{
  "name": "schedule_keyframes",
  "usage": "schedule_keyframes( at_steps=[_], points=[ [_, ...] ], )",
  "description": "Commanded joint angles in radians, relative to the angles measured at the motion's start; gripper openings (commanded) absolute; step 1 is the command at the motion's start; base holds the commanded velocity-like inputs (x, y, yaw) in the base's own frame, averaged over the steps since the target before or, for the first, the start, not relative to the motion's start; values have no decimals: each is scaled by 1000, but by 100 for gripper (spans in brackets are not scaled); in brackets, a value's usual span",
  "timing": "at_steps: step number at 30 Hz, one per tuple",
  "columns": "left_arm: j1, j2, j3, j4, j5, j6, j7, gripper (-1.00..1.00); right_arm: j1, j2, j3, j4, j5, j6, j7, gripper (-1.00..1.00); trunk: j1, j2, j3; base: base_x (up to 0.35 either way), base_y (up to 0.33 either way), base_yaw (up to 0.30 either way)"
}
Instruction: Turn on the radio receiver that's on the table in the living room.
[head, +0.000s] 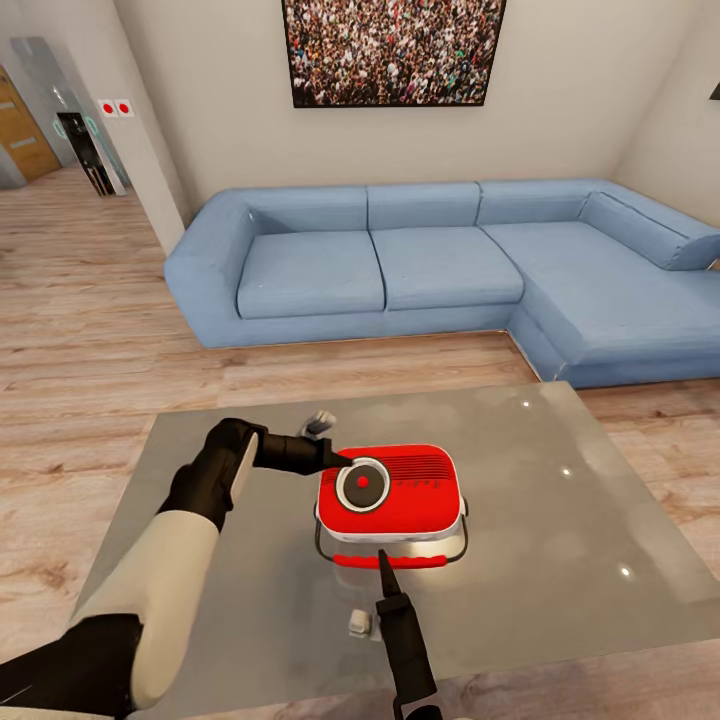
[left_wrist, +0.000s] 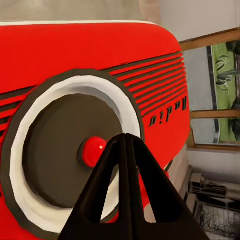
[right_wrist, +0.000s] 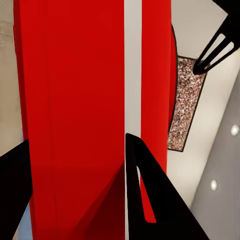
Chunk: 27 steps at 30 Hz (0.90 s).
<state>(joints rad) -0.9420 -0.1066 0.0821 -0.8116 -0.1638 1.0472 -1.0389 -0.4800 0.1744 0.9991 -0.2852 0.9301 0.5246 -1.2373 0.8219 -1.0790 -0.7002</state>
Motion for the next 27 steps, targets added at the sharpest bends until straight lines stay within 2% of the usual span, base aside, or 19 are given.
schedule_keyframes(
  at_steps=[1,6,14,27],
  points=[
    [-2,-1,0,4,0,0,0,-100,0,0,3,-1,4,3,-1,-100,0,0,0,0,0,0],
    [-5,-6,1,28,0,0,4,-100,0,0,3,-1,5,3,-15,-100,0,0,0,0,0,0],
    [-6,-8,0,42,2,0,44,-100,0,0,3,-1,4,3,-21,-100,0,0,0,0,0,0],
    [-16,-12,2,102,3,0,51,-100,0,0,3,-1,5,3,-33,-100,0,0,0,0,0,0]
  ],
)
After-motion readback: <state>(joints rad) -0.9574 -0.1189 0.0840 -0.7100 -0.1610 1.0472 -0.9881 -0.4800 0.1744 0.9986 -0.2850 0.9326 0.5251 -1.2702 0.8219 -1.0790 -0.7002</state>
